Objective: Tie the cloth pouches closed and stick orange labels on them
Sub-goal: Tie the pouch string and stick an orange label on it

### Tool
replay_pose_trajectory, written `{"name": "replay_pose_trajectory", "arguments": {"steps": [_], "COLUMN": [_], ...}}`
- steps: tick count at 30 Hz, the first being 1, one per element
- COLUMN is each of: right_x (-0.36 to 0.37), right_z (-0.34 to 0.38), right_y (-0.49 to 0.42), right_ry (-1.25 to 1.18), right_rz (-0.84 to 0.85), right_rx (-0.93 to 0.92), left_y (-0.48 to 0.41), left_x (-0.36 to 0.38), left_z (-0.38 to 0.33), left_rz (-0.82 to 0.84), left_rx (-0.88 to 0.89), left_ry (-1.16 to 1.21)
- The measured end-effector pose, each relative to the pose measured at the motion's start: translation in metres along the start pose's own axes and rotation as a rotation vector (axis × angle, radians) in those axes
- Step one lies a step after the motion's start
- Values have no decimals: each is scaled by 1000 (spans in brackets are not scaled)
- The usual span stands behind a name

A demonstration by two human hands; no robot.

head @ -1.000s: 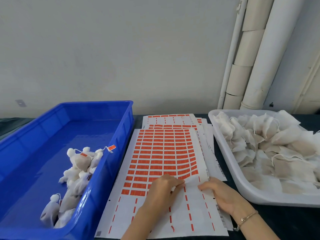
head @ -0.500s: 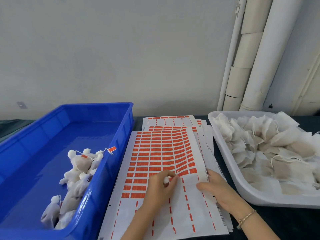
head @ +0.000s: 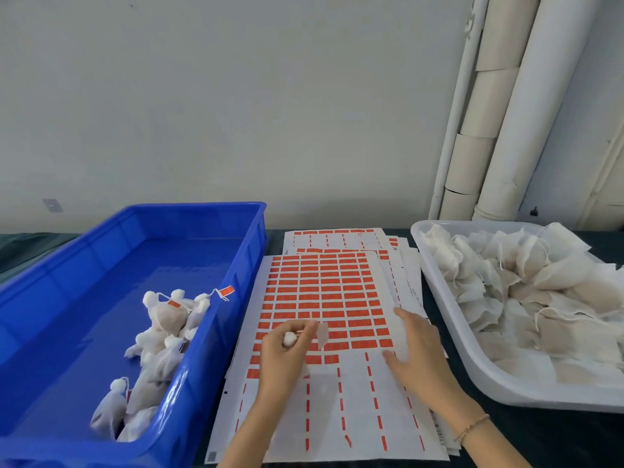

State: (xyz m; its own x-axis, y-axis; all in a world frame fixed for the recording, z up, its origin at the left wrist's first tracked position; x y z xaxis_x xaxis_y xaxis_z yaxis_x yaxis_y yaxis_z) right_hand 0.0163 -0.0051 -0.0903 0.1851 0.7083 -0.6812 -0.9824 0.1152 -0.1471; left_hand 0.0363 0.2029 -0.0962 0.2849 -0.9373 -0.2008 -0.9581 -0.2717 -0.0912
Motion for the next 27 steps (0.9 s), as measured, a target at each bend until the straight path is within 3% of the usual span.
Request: {"name": "replay_pose_trajectory", "arguments": {"steps": [2, 6, 15, 20, 23, 27], "right_x": [2, 7, -7, -19, -16, -14], "right_z": [14, 45, 56, 61, 68, 69], "right_y": [3, 6, 4, 5, 9, 10], "right_ry": [-75, -266, -187, -553, -592, -615], "right_rz": [-42, 62, -49, 183, 291, 274], "right_rx": [-83, -141, -200, -93, -71, -17], "left_y": [2, 9, 17, 20, 23, 27], "left_x": [-2, -4, -8, -10, -9, -10], "left_z": [-7, -17, -34, -44, -49, -51], "left_rz": [73, 162, 166, 186, 206, 203], "left_rx": [10, 45, 92, 113, 172, 215], "left_ry": [-3, -3, 53, 23, -44, -83]}}
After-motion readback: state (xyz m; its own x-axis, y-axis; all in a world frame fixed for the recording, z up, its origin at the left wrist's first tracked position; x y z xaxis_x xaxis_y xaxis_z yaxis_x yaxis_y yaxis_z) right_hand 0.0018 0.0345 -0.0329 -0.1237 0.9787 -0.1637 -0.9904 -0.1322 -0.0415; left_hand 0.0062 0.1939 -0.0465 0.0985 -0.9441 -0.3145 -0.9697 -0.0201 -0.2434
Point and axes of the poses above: each hand's wrist, its own y-axis away from the middle knuckle, its own x-axis out of the palm, z = x × y, the point moved 2 cm from there along -y, towards the middle knuckle, and after that the axes turned 2 degrees about -z, right-handed, at the moved point
